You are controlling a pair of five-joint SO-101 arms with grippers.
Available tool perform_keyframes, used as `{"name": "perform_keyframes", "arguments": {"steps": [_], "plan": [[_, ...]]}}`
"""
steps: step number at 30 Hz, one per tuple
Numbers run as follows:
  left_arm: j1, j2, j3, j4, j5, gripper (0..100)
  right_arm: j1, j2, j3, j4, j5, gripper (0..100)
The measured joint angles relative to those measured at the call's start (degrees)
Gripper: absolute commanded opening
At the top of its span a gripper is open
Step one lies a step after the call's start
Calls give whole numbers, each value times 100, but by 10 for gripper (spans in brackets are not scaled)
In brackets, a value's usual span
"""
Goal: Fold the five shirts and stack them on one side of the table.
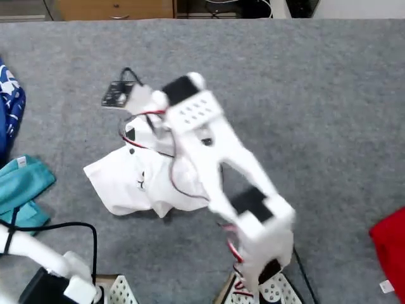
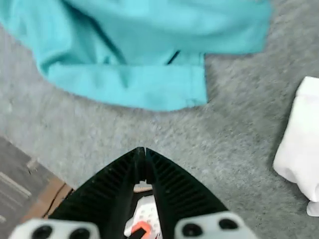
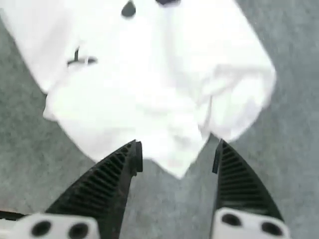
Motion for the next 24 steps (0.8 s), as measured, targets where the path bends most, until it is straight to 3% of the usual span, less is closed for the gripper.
{"name": "perform_keyframes", "arguments": {"steps": [4,9,10,18,24], "plan": [[-255,0,176,0,-18,19,-18,1600,-1538,325,-9,231],[-316,0,193,0,-18,19,97,2892,-2734,387,-18,9],[-316,0,193,0,-18,19,167,2980,-2831,396,-62,4],[-316,0,193,0,-18,19,1020,2769,-2963,396,-818,5],[-18,0,193,0,-18,19,2277,1407,-2637,396,-967,5]]}}
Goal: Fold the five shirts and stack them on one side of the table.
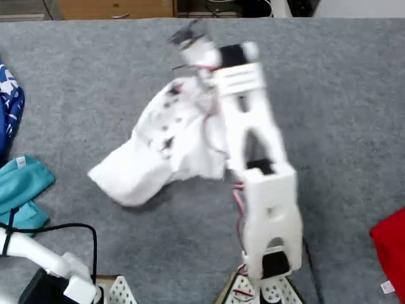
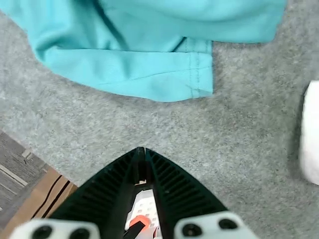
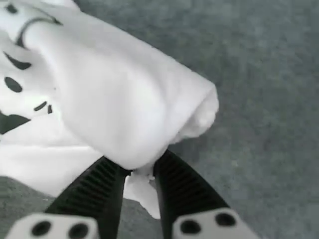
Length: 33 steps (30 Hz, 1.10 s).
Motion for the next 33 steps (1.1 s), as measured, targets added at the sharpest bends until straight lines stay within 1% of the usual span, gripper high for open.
{"name": "perform_keyframes", "arguments": {"steps": [3,8,13,16,20,22,25,27,29,31,33], "plan": [[246,0,0,0,0,19,730,-686,633,9,70,5],[800,0,0,0,0,19,1811,-1521,2154,9,510,5],[1363,0,9,0,299,19,2866,-2048,3420,9,1222,5],[1758,0,9,0,536,19,3341,-2356,4000,9,1732,5],[2365,0,9,0,888,19,3675,-2910,4695,9,2382,9],[2778,0,9,0,1020,20,3736,-3218,4993,9,2646,23],[3560,0,9,0,1266,21,3736,-3727,5415,9,2831,127],[4185,0,-44,0,1433,22,3789,-4044,5670,9,2884,210],[4818,0,-229,-53,1618,25,3833,-4404,5881,9,2901,274],[5424,0,-448,-316,1802,58,3842,-4800,6048,9,2910,307],[6004,0,-607,-659,1916,109,3842,-5187,6189,9,2910,306]]}}
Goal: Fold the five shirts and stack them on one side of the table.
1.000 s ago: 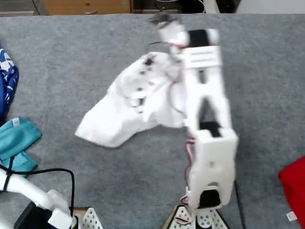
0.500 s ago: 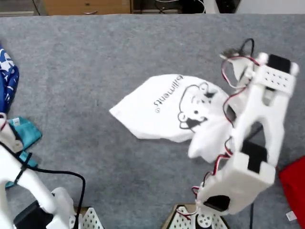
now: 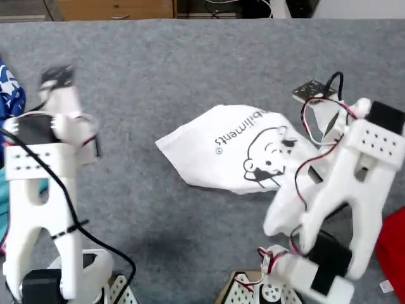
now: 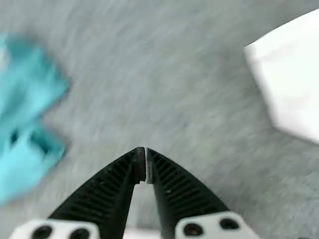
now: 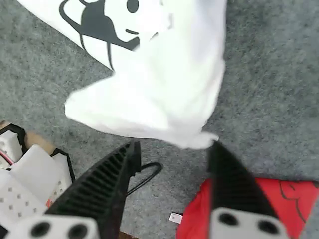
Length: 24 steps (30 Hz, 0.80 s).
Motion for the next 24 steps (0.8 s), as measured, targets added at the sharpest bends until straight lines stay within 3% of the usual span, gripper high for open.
{"name": "perform_keyframes", "arguments": {"steps": [6,12,18,24], "plan": [[1319,316,-44,-1178,484,124,0,-1037,97,0,0,306],[2189,2084,-536,-1776,563,129,0,-1301,167,-18,-105,306],[2585,4387,-2242,-1793,563,132,0,-1301,624,-264,-193,306],[2787,6505,-4448,-1266,624,229,0,-1301,949,-580,-193,306]]}}
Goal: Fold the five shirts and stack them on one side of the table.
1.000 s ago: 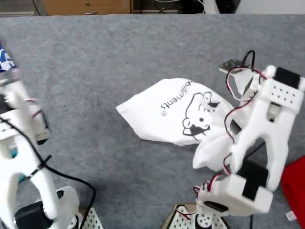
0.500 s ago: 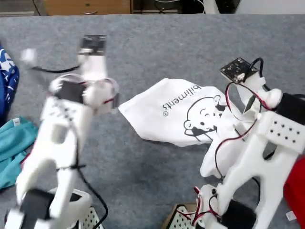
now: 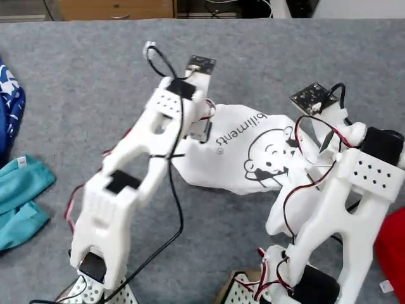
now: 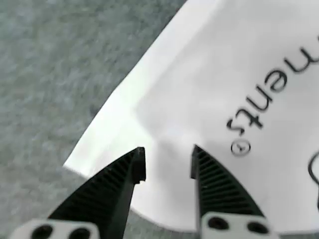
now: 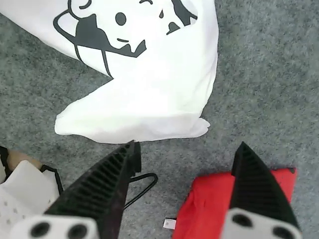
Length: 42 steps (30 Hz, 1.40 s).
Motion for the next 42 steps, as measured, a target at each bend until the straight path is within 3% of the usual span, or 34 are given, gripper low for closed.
{"name": "perform_keyframes", "arguments": {"steps": [6,11,13,19,26,36,42], "plan": [[-79,1811,-2119,580,440,226,0,0,26,-53,0,304],[-141,2743,-3622,1442,413,81,0,0,26,-53,0,248],[-141,3033,-3877,1714,141,11,0,0,26,-123,0,202],[-211,3138,-3701,1820,-281,19,0,0,26,-149,0,92],[-642,2127,-2066,1837,-431,19,0,0,26,-167,0,82],[-738,-519,2426,1881,-1679,19,-44,0,26,-308,0,83],[-545,-2154,4369,1899,-1925,19,-343,0,26,-308,0,83]]}}
